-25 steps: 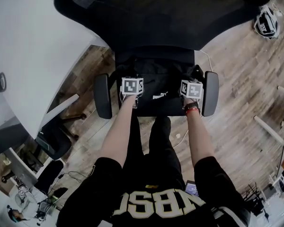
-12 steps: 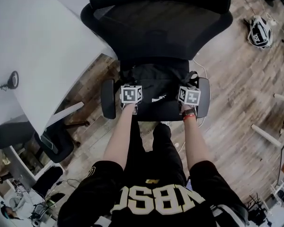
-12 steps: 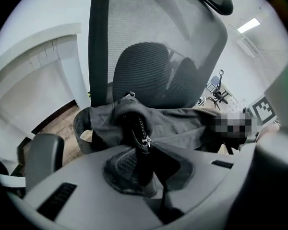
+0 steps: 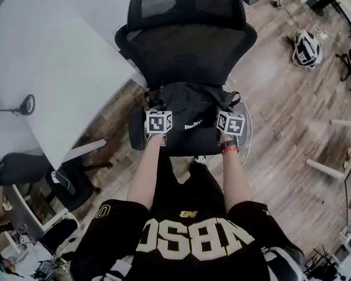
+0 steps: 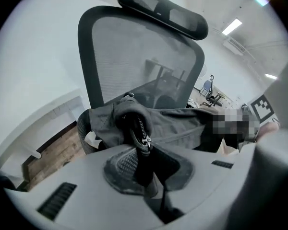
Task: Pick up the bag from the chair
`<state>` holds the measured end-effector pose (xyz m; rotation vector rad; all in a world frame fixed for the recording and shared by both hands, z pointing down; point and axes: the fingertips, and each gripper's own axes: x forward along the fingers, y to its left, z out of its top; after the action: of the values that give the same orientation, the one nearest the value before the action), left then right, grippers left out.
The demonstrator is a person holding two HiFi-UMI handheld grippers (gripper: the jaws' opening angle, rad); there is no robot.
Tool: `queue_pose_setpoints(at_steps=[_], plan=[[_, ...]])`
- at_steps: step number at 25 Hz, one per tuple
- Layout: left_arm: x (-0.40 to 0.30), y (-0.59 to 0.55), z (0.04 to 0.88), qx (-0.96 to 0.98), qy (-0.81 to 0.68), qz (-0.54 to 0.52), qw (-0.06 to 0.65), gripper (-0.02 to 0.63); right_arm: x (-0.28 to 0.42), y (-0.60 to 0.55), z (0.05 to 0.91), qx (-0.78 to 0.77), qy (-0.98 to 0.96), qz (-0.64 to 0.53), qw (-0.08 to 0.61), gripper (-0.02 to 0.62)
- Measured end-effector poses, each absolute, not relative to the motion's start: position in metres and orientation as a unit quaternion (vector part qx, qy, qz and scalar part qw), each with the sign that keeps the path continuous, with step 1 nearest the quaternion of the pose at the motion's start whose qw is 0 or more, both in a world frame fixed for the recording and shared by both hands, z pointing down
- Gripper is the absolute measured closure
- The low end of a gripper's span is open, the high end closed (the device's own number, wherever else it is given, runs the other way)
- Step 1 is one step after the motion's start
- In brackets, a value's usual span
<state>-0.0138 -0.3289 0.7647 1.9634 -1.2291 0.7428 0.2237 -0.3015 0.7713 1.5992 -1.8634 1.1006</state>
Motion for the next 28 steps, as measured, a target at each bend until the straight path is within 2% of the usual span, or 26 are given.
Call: queue_pose_setpoints(at_steps=[18,28], plan=[[0.012,-0.369,0.577,0.825,-0.489,0.182,0.219,0.565,0.242,-0.337,0.587,0.63,-0.72,0.256,0.139,0.549],[0.003,-0.403,0.448,0.847,-0.515,0.087,0.099,0.564,0.231,-0.375,0.443,0.64,-0.753,0.146,0.05,0.549]])
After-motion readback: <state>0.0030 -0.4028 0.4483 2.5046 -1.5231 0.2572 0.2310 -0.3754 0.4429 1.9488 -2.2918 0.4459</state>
